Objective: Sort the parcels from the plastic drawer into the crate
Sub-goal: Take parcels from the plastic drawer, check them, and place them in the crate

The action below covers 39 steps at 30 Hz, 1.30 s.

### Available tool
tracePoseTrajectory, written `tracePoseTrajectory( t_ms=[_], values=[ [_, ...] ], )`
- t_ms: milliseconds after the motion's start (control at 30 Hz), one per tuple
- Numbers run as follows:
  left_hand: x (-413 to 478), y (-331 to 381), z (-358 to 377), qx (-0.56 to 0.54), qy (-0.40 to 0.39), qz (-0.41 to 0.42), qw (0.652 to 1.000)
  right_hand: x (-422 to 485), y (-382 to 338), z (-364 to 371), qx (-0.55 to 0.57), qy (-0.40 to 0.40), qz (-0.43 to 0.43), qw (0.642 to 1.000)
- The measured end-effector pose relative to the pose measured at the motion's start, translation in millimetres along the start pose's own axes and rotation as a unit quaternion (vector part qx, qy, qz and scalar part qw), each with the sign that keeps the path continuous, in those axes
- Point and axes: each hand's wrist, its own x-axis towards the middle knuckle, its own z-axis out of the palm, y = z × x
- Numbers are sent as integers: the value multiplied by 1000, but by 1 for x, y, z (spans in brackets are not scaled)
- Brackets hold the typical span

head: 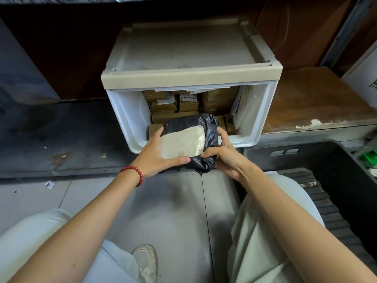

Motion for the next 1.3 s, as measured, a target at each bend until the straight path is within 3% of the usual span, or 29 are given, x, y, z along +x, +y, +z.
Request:
tracePoseTrajectory(
  t_ms=[333, 800, 1100, 1300],
  values=[
    [7, 24, 16, -41, 1, 32, 999, -15, -19, -10, -106, 31, -66, 992],
    [36, 165, 118, -65, -88, 181, 977, -105, -43, -149, -20, 226, -133, 965],
    [19, 189, 202, -41, -136, 194, 971, -153, -17, -221, -58, 300, -112, 945],
    [13, 200, 235, -13, -168, 238, 957, -176, 12, -253, 20, 344, -59, 937]
  ],
)
